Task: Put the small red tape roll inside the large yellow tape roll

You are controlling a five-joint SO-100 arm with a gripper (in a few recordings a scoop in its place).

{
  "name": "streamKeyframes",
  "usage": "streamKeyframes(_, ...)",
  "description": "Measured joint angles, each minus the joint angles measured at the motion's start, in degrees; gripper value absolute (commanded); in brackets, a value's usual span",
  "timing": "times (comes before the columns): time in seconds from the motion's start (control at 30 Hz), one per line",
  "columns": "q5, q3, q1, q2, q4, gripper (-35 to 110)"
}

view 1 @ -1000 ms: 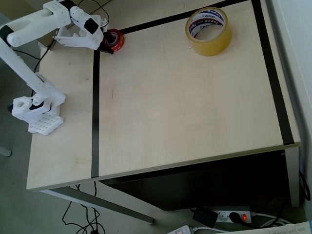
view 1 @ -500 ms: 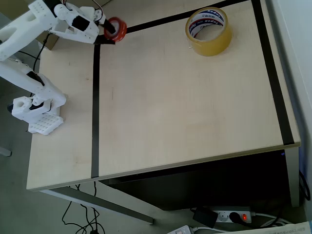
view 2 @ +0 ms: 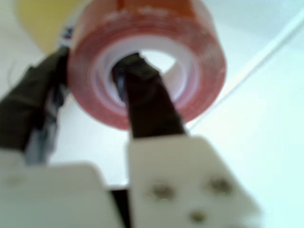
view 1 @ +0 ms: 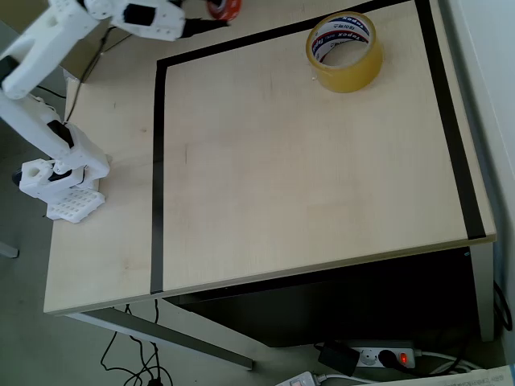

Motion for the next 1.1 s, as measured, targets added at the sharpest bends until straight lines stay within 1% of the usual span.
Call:
streamKeyframes(0.17,0.0,-16.87,2.37,-12.74,0.62,0)
streamKeyframes(0.33,0.0,-40.52,4.66,-33.57,11.51,0)
streamKeyframes(0.4,0.0,-49.31,5.36,-41.66,13.45,0)
streamKeyframes(0.47,0.0,-56.34,5.8,-45.09,14.06,0)
streamKeyframes(0.6,0.18,-67.5,6.77,-46.58,14.06,0)
streamKeyframes(0.7,0.18,-70.75,7.38,-47.11,14.06,0)
streamKeyframes(0.9,0.18,-71.54,8.44,-47.46,14.06,0)
streamKeyframes(1.1,0.18,-71.54,9.76,-53.53,12.92,0)
